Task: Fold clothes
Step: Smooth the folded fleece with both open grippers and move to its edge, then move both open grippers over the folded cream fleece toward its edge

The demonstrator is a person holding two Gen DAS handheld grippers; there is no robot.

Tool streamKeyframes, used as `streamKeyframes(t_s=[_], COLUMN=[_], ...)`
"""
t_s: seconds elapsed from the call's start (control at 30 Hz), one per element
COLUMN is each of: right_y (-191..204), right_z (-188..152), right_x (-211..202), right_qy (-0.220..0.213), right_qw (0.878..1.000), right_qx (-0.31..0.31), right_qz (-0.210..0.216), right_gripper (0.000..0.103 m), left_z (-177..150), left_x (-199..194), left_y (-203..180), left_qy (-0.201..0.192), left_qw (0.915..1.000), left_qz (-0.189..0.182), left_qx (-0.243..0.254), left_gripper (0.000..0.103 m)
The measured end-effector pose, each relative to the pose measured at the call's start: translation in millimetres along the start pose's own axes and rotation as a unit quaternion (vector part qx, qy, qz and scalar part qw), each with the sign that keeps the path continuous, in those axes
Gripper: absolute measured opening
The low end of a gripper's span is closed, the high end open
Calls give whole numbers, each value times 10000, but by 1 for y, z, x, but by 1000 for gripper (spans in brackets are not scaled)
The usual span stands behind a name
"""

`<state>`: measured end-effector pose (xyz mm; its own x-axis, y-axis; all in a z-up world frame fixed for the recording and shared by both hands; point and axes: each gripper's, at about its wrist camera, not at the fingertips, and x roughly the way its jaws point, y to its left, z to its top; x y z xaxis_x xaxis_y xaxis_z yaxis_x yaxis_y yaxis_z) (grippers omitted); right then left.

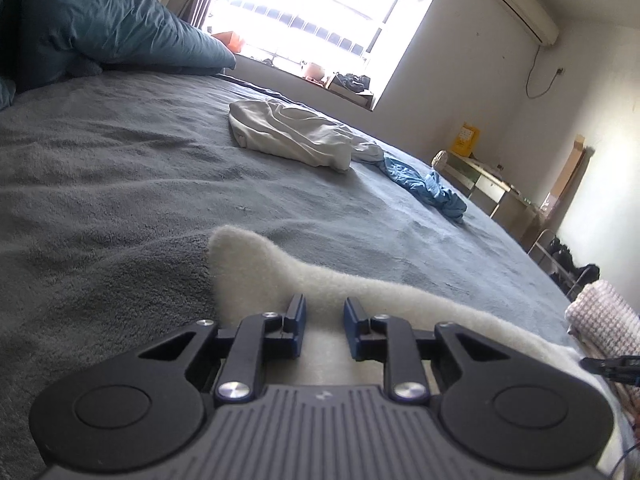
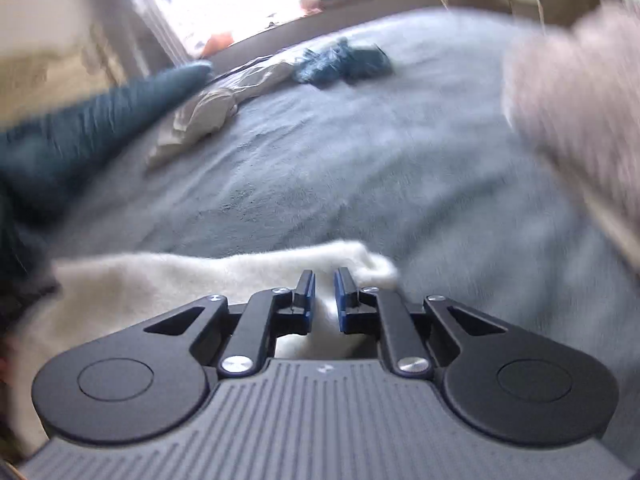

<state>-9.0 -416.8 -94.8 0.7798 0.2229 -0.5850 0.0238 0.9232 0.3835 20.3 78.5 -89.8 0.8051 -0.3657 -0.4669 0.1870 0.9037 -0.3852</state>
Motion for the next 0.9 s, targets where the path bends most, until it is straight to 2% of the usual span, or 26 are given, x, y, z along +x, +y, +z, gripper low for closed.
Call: streamKeyframes(t_s=[0.03,0.07,0.1,0.2,0.27,0.37,0.4,0.47,0.53,0.57,0.63,0.7,0.77,0.8,0.9], right_y=[4,15,28,64,86,113,114,116,103,96,96,115,129,134,135], right_z=[-1,-2,-1,-8,-17,-48,-61,-87,-106,-106,-93,-89,-96,-102,-130], right_x=[-6,-14,-25,-60,-81,-88,-84,-76,-67,-69,-76,-97,-107,-109,-88], right_qy=[-54,-131,-271,-583,-637,-262,-74,304,501,434,473,267,268,317,663], right_qw=[9999,9993,9973,9929,9887,9802,9794,9766,9795,9831,9889,9847,9785,9756,9709], right_qx=[-73,-262,-499,-1029,-1333,-1855,-1928,-2068,-1925,-1723,-1357,-1671,-1973,-2073,-2249], right_qz=[-56,-247,-462,-95,262,643,601,511,321,432,378,411,546,644,485], right_gripper=[9,15,16,16,16,15,15,14,12,11,11,13,13,13,12], left_z=[2,4,5,2,-8,-37,-47,-71,-83,-81,-72,-71,-77,-82,-97], left_x=[-6,-12,-19,-58,-82,-100,-104,-100,-100,-103,-112,-123,-131,-131,-116], left_y=[-5,-10,-15,-38,-58,-78,-84,-82,-75,-76,-83,-91,-97,-99,-100], left_qy=[-12,-23,-41,-254,-185,223,377,719,633,620,574,490,477,573,1003], left_qw=[9999,9997,9994,9963,9916,9846,9821,9793,9804,9811,9814,9800,9769,9762,9757], left_qz=[80,159,232,159,82,-35,-69,-1,70,75,125,134,105,90,272], left_qx=[85,170,258,810,1274,1733,1844,1894,1865,1833,1826,1923,2081,2091,1931], left_gripper=[22,22,26,37,38,38,38,39,37,36,35,40,43,44,44])
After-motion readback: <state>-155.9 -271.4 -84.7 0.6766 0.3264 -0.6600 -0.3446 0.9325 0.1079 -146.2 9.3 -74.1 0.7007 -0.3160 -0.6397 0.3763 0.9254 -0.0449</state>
